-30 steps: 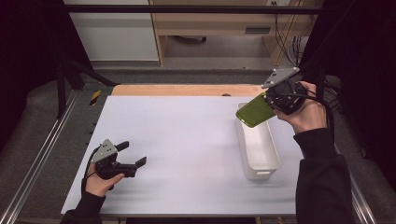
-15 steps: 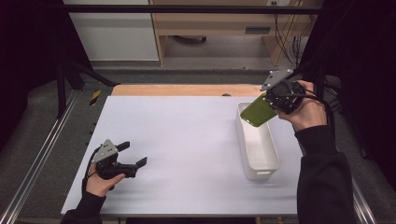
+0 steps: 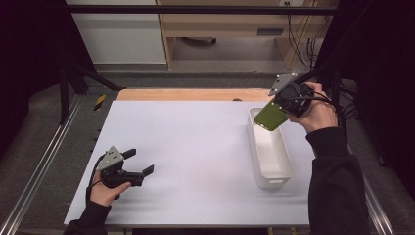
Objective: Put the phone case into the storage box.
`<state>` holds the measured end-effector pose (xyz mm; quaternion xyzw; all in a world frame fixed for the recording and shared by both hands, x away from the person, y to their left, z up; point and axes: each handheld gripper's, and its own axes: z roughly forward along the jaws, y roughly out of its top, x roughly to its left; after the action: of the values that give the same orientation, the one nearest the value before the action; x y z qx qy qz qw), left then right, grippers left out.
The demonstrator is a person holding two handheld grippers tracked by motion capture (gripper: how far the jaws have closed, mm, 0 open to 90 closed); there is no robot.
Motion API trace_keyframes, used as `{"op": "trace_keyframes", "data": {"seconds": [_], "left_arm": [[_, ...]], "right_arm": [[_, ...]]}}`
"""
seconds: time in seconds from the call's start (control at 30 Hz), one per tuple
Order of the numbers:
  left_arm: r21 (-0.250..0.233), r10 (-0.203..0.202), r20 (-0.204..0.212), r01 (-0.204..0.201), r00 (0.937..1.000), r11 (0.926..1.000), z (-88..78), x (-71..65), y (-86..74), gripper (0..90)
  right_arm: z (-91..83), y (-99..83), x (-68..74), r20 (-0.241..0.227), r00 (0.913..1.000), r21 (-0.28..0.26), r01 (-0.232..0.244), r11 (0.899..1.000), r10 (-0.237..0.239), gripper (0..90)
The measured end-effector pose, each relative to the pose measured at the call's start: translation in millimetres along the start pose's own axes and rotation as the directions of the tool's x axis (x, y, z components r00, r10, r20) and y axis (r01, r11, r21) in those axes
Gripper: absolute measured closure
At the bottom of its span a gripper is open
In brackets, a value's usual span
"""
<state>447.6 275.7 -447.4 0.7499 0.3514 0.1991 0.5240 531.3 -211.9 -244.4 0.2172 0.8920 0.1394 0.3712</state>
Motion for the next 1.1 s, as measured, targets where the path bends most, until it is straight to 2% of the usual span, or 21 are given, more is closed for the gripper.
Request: {"op": "trace_keyframes", "data": {"seconds": [0.33, 0.5, 0.87, 1.1], "left_arm": [[0.001, 0.000, 0.002, 0.000, 1.0000, 1.0000, -0.1, 0.4, -0.1, 3.1], [0.001, 0.000, 0.003, 0.000, 1.0000, 1.0000, -0.2, 0.6, -0.1, 3.1], [0.010, 0.001, 0.006, -0.001, 1.0000, 0.9999, 0.9, 1.2, -1.5, 3.1], [0.009, 0.000, 0.006, 0.000, 1.0000, 1.0000, 1.0, 1.6, -1.9, 3.1]], "right_arm": [[13.5, 3.3, 0.9, -0.001, 0.9978, 0.016, 0.066, 0.998, -0.066, 79.2], [21.4, 6.6, 3.0, -0.010, 0.9941, 0.027, 0.108, 0.994, -0.108, 79.2], [38.4, 11.5, 5.2, -0.019, 0.9793, 0.036, 0.202, 0.979, -0.202, 79.2], [46.7, 12.4, 7.7, -0.025, 0.9661, 0.054, 0.258, 0.965, -0.257, 79.2]]}}
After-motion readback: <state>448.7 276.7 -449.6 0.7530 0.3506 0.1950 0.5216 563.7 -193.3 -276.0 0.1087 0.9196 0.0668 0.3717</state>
